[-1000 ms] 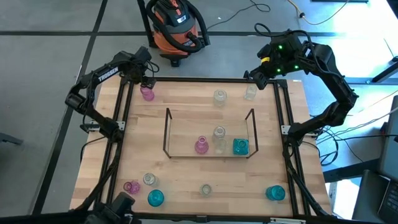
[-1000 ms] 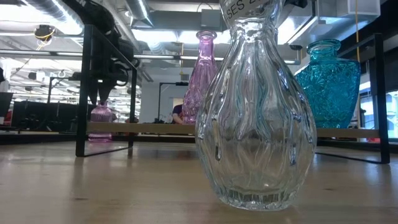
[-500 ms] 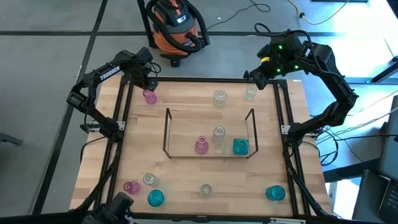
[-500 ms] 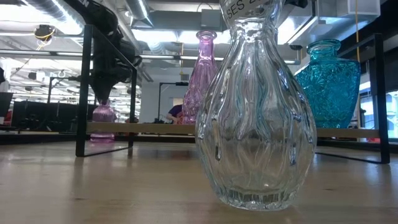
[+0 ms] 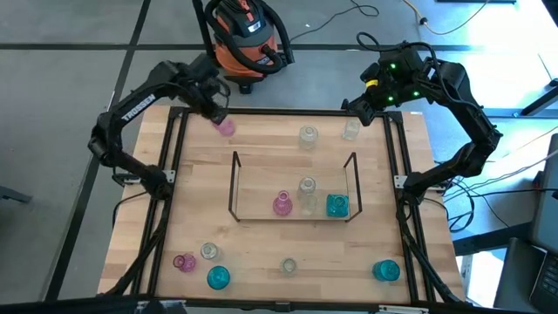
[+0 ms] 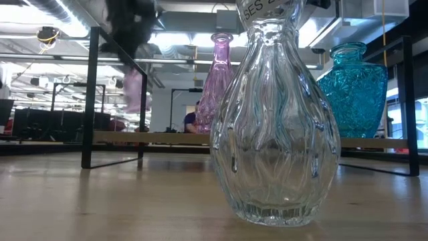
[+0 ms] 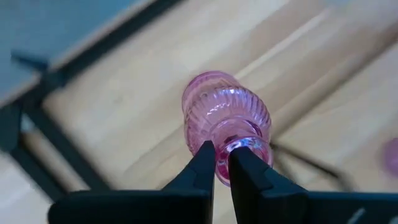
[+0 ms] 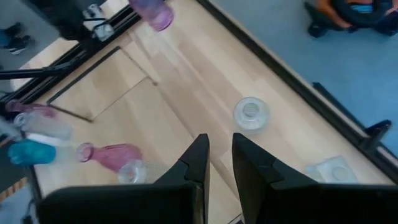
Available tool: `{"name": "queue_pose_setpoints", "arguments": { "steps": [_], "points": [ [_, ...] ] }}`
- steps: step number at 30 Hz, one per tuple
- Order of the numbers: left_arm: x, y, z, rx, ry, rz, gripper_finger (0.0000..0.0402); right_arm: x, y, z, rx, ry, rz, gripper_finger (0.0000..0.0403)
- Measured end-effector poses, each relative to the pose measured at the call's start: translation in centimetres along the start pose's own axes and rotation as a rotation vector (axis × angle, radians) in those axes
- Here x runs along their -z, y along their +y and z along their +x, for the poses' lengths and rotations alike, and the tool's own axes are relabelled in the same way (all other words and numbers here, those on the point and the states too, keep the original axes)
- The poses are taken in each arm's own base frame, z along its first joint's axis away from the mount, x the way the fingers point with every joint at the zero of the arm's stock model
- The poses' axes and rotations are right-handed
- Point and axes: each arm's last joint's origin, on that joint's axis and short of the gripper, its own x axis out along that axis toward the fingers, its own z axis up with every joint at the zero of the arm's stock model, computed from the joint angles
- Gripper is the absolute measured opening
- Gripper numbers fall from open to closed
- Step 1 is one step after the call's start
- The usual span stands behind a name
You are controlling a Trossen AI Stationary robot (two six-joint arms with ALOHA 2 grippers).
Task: Sort vases onto shelf
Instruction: Put the violet vase aligned with the other violet vase on the shelf
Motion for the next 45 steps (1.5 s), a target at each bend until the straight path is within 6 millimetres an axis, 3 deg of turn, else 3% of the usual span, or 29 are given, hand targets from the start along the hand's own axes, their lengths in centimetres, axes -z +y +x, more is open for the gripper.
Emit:
{"name": "queue_pose_setpoints", "arguments": {
  "steps": [3,8,14,20,29,36,45],
  "points": [
    [-1.1,-3.0,-2.1,0.065,-0.081,0.058,0.0017,0.0,0.1,0.0,-0.05,0.009,-0.003,0.005],
    [-2.1,-9.5,-3.0,0.163,-0.113,0.198,0.0017,0.1,0.2,0.0,-0.079,0.019,-0.023,0.005],
    [-1.8,-16.2,-1.6,0.174,-0.023,0.325,0.0017,0.9,0.1,-0.1,-0.063,0.098,-0.044,0.005],
    [-1.0,-20.7,0.9,0.164,0.075,0.411,0.0017,1.5,0.0,-0.4,-0.043,0.131,-0.072,0.005],
    [0.0,-24.2,4.9,0.134,0.158,0.503,0.0017,2.3,0.1,-1.9,-0.045,0.115,-0.075,0.005],
    [0.0,-25.4,7.9,0.111,0.22,0.561,0.0017,3.1,0.3,-3.7,-0.05,0.068,-0.055,0.005],
    [-0.1,-26.1,8.9,0.184,0.226,0.587,0.0017,4.4,0.5,-6.0,-0.048,0.005,-0.026,0.005]
  ]
}}
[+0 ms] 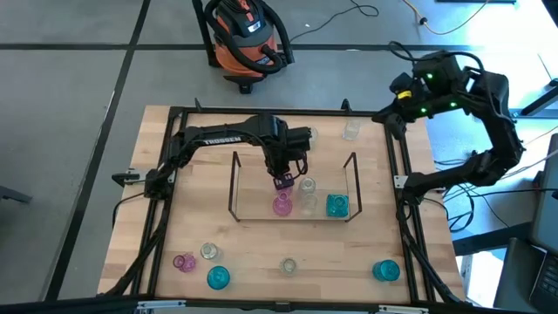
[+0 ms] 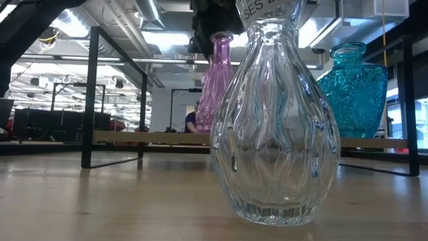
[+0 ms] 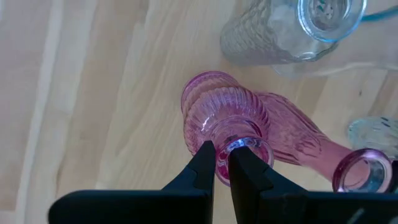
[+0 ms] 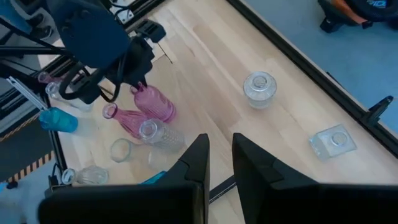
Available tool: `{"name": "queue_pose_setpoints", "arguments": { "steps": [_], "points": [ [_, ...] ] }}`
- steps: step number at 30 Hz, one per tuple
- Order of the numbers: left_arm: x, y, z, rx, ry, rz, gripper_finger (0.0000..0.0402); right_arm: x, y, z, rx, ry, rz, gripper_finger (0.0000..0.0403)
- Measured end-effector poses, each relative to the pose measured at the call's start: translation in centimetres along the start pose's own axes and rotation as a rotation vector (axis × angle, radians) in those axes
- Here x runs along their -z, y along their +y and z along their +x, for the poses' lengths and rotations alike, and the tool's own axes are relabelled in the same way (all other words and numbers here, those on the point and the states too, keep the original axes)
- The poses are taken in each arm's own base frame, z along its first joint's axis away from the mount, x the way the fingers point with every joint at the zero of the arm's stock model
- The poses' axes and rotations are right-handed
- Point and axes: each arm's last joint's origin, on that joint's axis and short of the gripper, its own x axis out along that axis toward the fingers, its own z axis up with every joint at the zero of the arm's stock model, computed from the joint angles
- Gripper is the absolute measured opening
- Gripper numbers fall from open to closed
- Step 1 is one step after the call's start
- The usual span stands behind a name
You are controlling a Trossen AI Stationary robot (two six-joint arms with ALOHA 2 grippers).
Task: Sort vases onto shelf
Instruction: Put the violet vase aligned with the other violet vase on the shelf
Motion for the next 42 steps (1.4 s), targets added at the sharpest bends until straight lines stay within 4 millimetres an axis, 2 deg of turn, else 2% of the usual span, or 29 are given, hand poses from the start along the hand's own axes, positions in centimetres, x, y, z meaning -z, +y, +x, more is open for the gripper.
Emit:
{"name": "queue_pose_setpoints", "arguments": {
  "steps": [9,13,22,42],
  "points": [
    [-0.1,0.0,0.0,0.015,-0.002,0.0,0.0017,0.7,0.1,-1.1,0.029,-0.037,-0.002,0.005],
    [-0.1,0.0,0.0,0.013,-0.002,-0.001,0.0018,0.7,0.1,-1.1,0.029,-0.037,-0.002,0.005],
    [-0.2,-0.4,1.5,0.001,0.045,0.004,0.0024,0.7,0.1,-1.1,0.029,-0.037,-0.002,0.005],
    [-0.4,-0.6,1.6,0.003,0.026,-0.01,0.003,0.7,0.1,-1.1,0.028,-0.037,-0.007,0.005]
  ]
}}
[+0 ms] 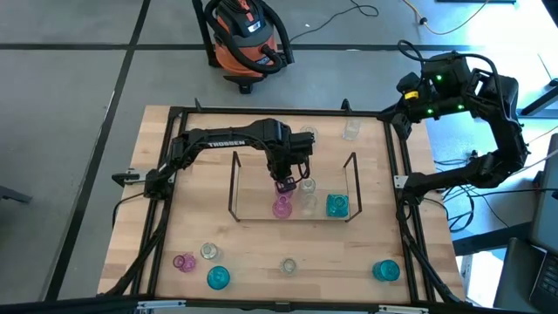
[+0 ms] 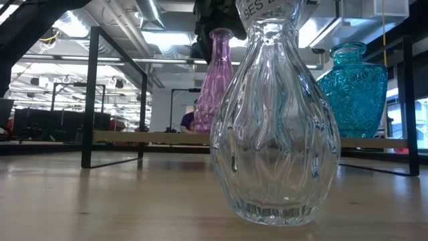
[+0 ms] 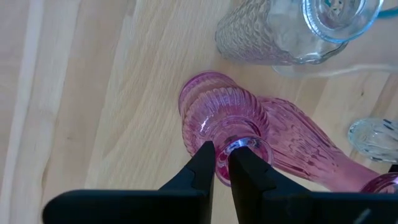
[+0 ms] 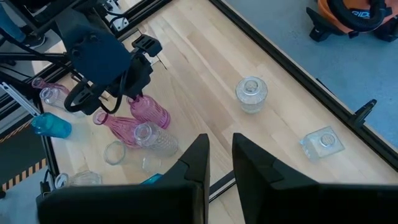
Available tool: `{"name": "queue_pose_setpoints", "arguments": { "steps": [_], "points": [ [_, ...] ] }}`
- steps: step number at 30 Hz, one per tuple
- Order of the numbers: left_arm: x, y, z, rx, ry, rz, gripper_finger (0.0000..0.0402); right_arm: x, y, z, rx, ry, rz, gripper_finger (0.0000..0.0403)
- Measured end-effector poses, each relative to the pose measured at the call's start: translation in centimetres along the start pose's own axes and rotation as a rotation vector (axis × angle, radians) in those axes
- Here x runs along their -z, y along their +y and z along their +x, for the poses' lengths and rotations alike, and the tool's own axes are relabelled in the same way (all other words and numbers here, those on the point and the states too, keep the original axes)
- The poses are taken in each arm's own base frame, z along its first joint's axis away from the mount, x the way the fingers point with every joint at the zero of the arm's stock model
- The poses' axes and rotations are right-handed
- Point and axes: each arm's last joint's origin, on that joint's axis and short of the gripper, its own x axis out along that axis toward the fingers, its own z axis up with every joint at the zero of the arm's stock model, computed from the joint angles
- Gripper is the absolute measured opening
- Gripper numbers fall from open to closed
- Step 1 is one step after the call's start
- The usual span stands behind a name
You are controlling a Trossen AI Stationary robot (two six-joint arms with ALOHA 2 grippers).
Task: Sort vases onto shelf
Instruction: Put the violet vase aligned with the other violet vase on the shelf
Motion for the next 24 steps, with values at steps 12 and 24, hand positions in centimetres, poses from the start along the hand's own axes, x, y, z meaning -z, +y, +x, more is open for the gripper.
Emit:
{"name": "queue_pose_setpoints", "arguments": {
  "steps": [12,24],
  "points": [
    [0.0,0.0,0.0,0.0,0.006,-0.008,0.0105,0.0,0.0,0.0,0.0,0.0,-0.001,0.005],
    [0.1,0.0,-1.1,-0.026,-0.017,-0.005,0.014,0.0,0.0,0.0,0.0,0.0,-0.001,0.005]
  ]
}}
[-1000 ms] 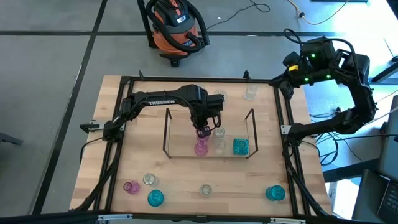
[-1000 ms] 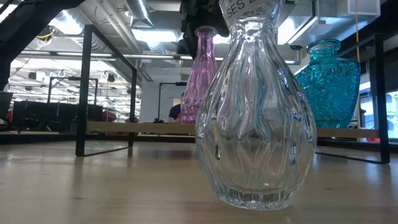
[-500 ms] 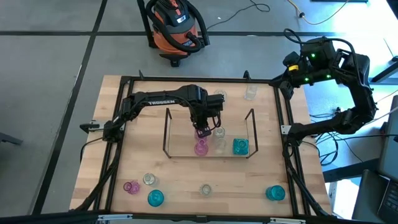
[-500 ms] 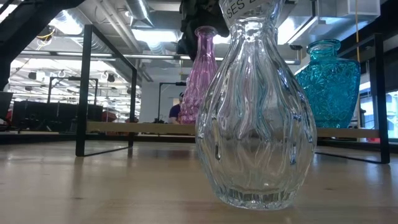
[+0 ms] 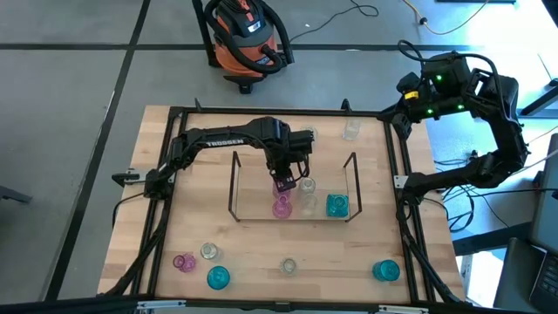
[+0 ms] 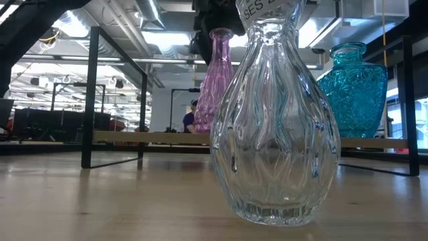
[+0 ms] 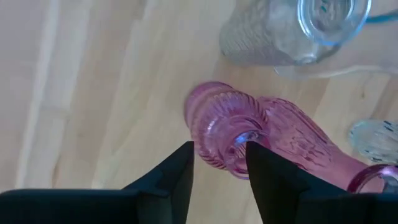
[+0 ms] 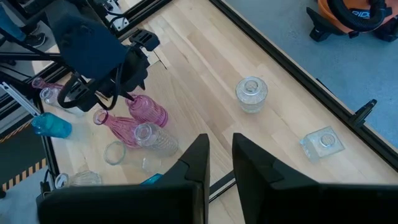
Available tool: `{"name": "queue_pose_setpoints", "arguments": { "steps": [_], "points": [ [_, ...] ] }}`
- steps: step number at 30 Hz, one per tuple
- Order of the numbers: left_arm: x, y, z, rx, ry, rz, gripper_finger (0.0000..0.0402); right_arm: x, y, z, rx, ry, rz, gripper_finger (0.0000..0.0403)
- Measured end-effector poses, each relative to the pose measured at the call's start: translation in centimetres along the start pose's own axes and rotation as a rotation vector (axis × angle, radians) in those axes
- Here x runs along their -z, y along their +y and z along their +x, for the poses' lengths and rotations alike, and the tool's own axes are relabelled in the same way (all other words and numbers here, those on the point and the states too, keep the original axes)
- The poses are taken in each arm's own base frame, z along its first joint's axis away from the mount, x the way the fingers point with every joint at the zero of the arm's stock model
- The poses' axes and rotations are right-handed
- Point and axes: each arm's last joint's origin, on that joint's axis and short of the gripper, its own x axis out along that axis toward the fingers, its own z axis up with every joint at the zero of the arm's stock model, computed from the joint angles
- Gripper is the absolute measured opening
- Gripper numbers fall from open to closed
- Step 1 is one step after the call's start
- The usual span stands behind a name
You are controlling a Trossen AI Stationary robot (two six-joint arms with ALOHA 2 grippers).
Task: Sort vases onto shelf
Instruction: Put the violet vase aligned with the other violet vase on the shelf, then put the transparent vase aligned with the other transparent vase on the shelf
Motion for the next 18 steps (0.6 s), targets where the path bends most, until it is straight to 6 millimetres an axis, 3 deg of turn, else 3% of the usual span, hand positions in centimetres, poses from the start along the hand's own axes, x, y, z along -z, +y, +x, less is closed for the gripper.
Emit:
{"name": "queue_pose_setpoints", "arguments": {
  "steps": [10,14,18],
  "points": [
    [0.9,1.2,-3.3,-0.061,-0.034,-0.055,0.0153,0.0,0.0,0.0,-0.001,0.001,0.007,0.005],
    [2.7,0.8,-7.0,0.016,-0.106,-0.161,0.0153,0.0,0.0,0.0,-0.003,0.001,0.009,0.005],
    [5.4,-1.0,-10.7,0.052,-0.195,-0.199,0.0153,-0.1,0.0,0.1,0.003,0.004,0.001,0.005]
  ]
}}
